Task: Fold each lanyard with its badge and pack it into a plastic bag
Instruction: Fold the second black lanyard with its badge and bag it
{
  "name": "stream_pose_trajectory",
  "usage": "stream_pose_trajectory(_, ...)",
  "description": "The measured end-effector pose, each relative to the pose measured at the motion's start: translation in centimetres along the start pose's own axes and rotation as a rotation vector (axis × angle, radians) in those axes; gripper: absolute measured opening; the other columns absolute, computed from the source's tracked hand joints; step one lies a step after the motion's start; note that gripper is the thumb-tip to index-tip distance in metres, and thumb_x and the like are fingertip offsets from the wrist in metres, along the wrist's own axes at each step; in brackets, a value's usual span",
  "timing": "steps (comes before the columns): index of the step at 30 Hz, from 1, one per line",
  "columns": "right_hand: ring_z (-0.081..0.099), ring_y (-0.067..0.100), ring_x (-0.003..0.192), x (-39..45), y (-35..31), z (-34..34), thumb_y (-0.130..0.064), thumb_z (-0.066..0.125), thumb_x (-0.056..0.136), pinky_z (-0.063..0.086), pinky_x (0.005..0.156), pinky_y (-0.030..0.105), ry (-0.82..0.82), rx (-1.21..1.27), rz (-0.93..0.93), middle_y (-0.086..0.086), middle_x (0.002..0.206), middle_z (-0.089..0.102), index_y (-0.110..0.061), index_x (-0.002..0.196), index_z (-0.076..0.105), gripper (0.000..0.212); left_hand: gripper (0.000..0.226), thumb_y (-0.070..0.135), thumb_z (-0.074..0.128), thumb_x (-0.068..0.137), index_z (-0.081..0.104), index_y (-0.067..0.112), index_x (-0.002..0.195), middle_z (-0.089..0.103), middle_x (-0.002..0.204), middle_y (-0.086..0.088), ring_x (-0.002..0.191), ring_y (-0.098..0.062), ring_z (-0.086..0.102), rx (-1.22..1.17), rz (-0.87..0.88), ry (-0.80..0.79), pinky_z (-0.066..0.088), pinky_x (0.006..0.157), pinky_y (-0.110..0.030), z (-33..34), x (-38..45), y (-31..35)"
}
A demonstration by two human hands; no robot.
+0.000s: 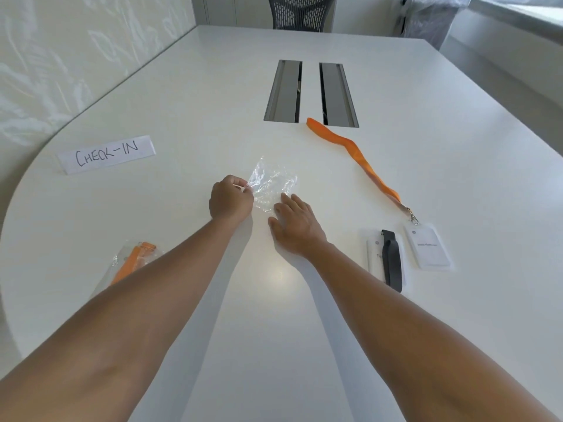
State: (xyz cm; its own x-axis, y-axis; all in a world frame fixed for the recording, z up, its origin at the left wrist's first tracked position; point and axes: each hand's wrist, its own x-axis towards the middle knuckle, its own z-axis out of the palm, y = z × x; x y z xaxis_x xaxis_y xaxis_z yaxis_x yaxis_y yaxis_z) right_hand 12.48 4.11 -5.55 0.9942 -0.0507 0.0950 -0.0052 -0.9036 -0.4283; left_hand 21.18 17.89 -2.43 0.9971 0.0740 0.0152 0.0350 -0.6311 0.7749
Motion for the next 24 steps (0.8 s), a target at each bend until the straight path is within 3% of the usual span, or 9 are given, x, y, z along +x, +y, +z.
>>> stream_pose_trajectory(5, 0.016, 0.018, 0.151, -0.4, -0.2, -0.5, -0.037, 0.047, 0.099, 0.013, 0.122, 0.031, 0.023, 0.111, 0.053, -0.001, 0.165, 0.022, -0.018, 0.146, 0.041, 0.051, 0.007, 0.026, 0.063, 0.091, 0.066, 0.025, 0.097, 0.066, 0.09, 0.012, 0.089, -0.015, 0.063, -0.114, 0.009, 0.033, 0.047, 0.077, -0.029, -0.3, -0.9, 0.2)
stream_pose_trajectory(8, 0.032, 0.014, 0.145, -0.7, -0.1, -0.9, -0.039, 0.062, 0.092, 0.033, 0.117, 0.037, 0.179, 0.392, 0.178, -0.009, 0.163, 0.023, -0.024, 0.155, 0.021, 0.077, 0.004, 0.026, 0.066, 0.092, 0.068, 0.025, 0.095, 0.066, 0.086, 0.015, 0.082, -0.009, 0.063, -0.26, 0.059, -0.001, 0.052, 0.079, -0.03, -0.5, -1.2, 0.2)
stream_pose_trajectory(13, 0.041, 0.02, 0.138, -0.8, 0.5, -2.7, -0.044, 0.067, 0.087, 0.048, 0.104, 0.047, 0.428, 0.416, 0.292, -0.003, 0.157, 0.029, -0.02, 0.154, 0.018, 0.087, 0.009, 0.021, 0.07, 0.092, 0.073, 0.029, 0.093, 0.076, 0.093, 0.008, 0.078, -0.005, 0.067, -0.424, 0.163, -0.129, 0.051, 0.079, -0.017, -1.3, -1.9, 0.8)
stream_pose_trajectory(17, 0.047, 0.019, 0.127, -1.6, 0.7, -4.6, -0.034, 0.062, 0.093, 0.049, 0.099, 0.039, 0.475, 0.415, 0.265, -0.006, 0.143, 0.048, -0.019, 0.149, 0.033, 0.065, 0.01, 0.019, 0.069, 0.095, 0.074, 0.027, 0.095, 0.076, 0.093, 0.008, 0.087, -0.003, 0.066, -0.456, 0.225, -0.234, 0.047, 0.083, -0.014, -2.3, -2.5, 1.7)
stream_pose_trajectory(20, 0.052, 0.015, 0.113, -2.4, 0.6, -6.1, -0.028, 0.055, 0.098, 0.051, 0.091, 0.036, 0.491, 0.394, 0.23, -0.01, 0.122, 0.065, -0.02, 0.127, 0.062, 0.03, 0.009, 0.019, 0.067, 0.097, 0.072, 0.025, 0.1, 0.075, 0.097, 0.002, 0.09, -0.003, 0.064, -0.441, 0.281, -0.316, 0.044, 0.083, -0.014, -3.0, -3.2, 2.5)
stream_pose_trajectory(22, 0.058, 0.011, 0.096, -3.2, 0.6, -6.6, -0.028, 0.056, 0.098, 0.052, 0.085, 0.029, 0.494, 0.455, 0.25, -0.011, 0.11, 0.07, -0.021, 0.109, 0.071, 0.02, 0.014, 0.022, 0.068, 0.096, 0.069, 0.027, 0.109, 0.069, 0.101, 0.003, 0.09, -0.006, 0.061, -0.408, 0.296, -0.275, 0.045, 0.082, -0.017, -3.2, -3.6, 2.8)
stream_pose_trajectory(24, 0.062, 0.001, 0.079, -4.4, 0.5, -6.9, -0.027, 0.059, 0.096, 0.049, 0.074, 0.014, 0.497, 0.589, 0.317, -0.011, 0.104, 0.072, -0.02, 0.104, 0.073, 0.017, 0.03, 0.025, 0.072, 0.092, 0.061, 0.028, 0.12, 0.062, 0.11, 0.006, 0.096, -0.008, 0.058, -0.38, 0.277, -0.144, 0.044, 0.081, -0.016, -3.0, -4.5, 2.9)
